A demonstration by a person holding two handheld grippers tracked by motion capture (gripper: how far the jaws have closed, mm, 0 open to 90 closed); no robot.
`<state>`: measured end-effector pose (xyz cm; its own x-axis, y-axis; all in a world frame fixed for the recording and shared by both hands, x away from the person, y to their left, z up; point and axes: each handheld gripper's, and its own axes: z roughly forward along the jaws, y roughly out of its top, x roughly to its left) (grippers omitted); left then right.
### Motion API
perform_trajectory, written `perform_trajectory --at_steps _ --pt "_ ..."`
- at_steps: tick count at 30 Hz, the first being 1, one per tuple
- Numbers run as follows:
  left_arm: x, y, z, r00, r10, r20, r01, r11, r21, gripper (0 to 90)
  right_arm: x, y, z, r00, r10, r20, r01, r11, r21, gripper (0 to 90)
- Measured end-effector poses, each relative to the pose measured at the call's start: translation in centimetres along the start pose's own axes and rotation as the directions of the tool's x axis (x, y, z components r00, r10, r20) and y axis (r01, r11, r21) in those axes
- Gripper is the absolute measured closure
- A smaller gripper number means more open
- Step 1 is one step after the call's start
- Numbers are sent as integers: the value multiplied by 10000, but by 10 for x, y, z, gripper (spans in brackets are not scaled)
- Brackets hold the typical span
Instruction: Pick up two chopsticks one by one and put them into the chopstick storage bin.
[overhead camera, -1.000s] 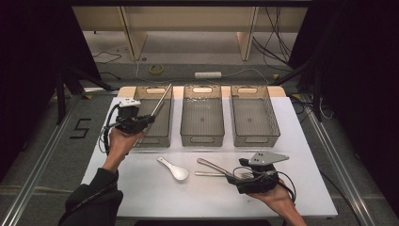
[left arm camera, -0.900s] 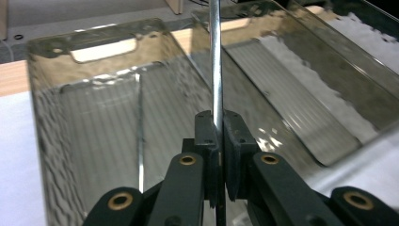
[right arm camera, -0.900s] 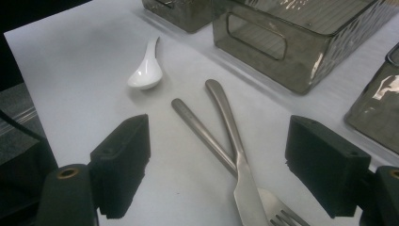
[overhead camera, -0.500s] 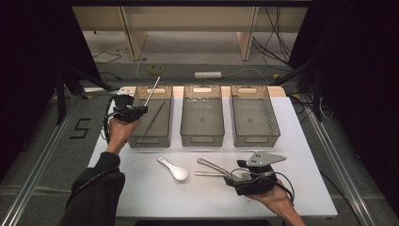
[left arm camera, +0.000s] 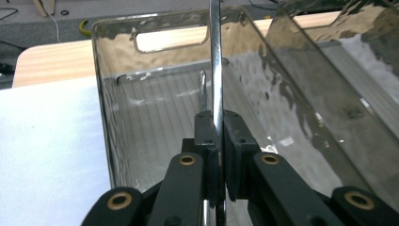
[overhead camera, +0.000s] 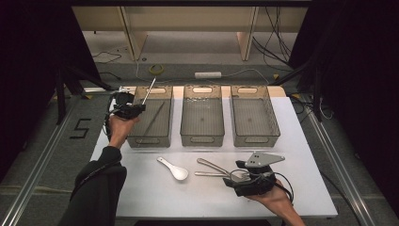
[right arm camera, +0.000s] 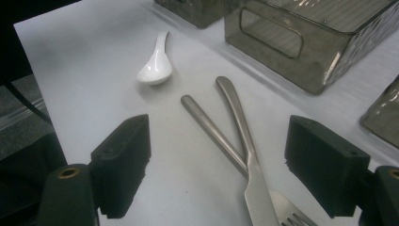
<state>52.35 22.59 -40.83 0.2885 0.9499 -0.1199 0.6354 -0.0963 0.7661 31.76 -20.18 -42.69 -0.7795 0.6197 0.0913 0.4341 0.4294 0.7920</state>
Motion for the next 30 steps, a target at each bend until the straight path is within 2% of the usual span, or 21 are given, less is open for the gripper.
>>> perform_trajectory --at_steps 15,16,18,20,23,25,27,28,30 --pt "4 -6 9 10000 -12 -75 14 9996 271 837 1 0 1 10000 -64 -33 64 10000 36 243" --pt "5 -6 9 9999 -83 -79 85 9997 243 820 1 0 1 10000 -66 -34 66 10000 41 243" --pt "5 -7 9 9999 -158 1 158 9993 328 692 1 0 1 10000 -66 -69 66 10000 43 243" --pt "3 -7 7 9999 -41 125 37 9995 303 646 1 0 1 9999 -83 -77 83 9999 73 243" --pt "-2 -5 -1 9983 -110 565 93 9995 307 551 1 0 1 9999 -68 -94 68 10000 43 243" --pt "-9 -4 -9 9964 81 841 -100 9997 224 497 1 0 1 9999 -59 -85 59 10000 48 243" --pt "-18 -5 -18 9938 433 1027 -455 9988 190 435 1 0 1 10000 -44 -45 44 10000 8 243" --pt "-22 -6 -23 9914 559 1187 -574 9983 90 414 0 0 0 10000 -20 -61 20 10000 0 243" --pt "-31 -9 -33 9823 858 1666 -859 9963 -70 358 0 0 0 10000 -11 -22 11 10000 -3 240"
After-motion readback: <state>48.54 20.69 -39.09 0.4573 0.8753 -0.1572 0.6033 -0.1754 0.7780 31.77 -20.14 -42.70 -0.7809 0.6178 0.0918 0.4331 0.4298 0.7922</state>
